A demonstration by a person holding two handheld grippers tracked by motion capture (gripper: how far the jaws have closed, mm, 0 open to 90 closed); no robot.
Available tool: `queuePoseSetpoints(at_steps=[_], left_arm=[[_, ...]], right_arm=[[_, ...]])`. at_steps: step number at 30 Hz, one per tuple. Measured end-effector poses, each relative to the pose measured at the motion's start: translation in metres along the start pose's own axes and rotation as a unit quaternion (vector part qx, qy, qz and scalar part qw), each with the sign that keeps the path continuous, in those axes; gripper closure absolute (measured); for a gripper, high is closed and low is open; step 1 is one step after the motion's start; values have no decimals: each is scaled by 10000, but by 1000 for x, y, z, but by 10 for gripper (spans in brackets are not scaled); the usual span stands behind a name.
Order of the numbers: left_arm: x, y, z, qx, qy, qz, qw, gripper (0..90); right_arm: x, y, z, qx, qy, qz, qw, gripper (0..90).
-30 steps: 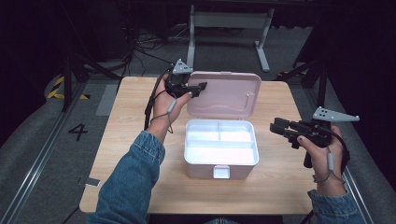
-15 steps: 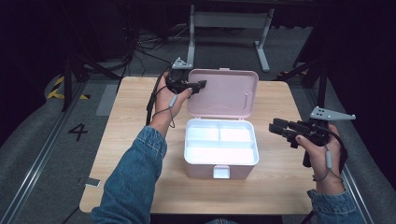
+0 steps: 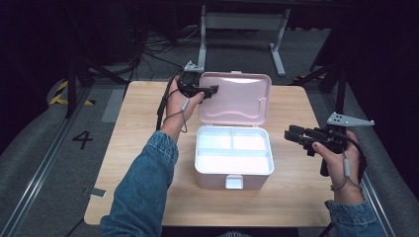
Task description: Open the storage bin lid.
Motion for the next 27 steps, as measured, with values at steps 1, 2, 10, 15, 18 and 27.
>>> queuePoseSetpoints(at_steps=[1, 2, 10, 15, 18, 27], left_arm=[[0, -2, -1, 34, -27, 6, 10000, 460], [0, -2, -1, 34, -27, 6, 10000, 463], [6, -10, -15, 163, -162, 309, 9993, 446], [11, -14, -22, 191, -251, 438, 9985, 435], [14, -16, -26, 208, -296, 514, 9980, 431], [28, -22, -36, 162, -719, 482, 9961, 407]], right_arm=[[0, 0, 0, -2, -5, -5, 10000, 603], [0, 1, 0, -1, -11, -20, 10000, 603], [1, 9, -3, 8, -50, -71, 10000, 601], [1, 12, -5, -8, -78, -96, 9999, 599], [1, 13, -6, -10, -94, -105, 9999, 600], [1, 13, -7, -53, -133, -138, 9998, 591]])
Point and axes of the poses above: each handheld gripper's, and its own axes: z roughly backward along the jaws, x roughly out of its underside, y roughly to its right, the point moved 4 cm from there along -z, roughly forward along the jaws, and after that the axes turned 9 degrees about -z, right-handed, at the moved point
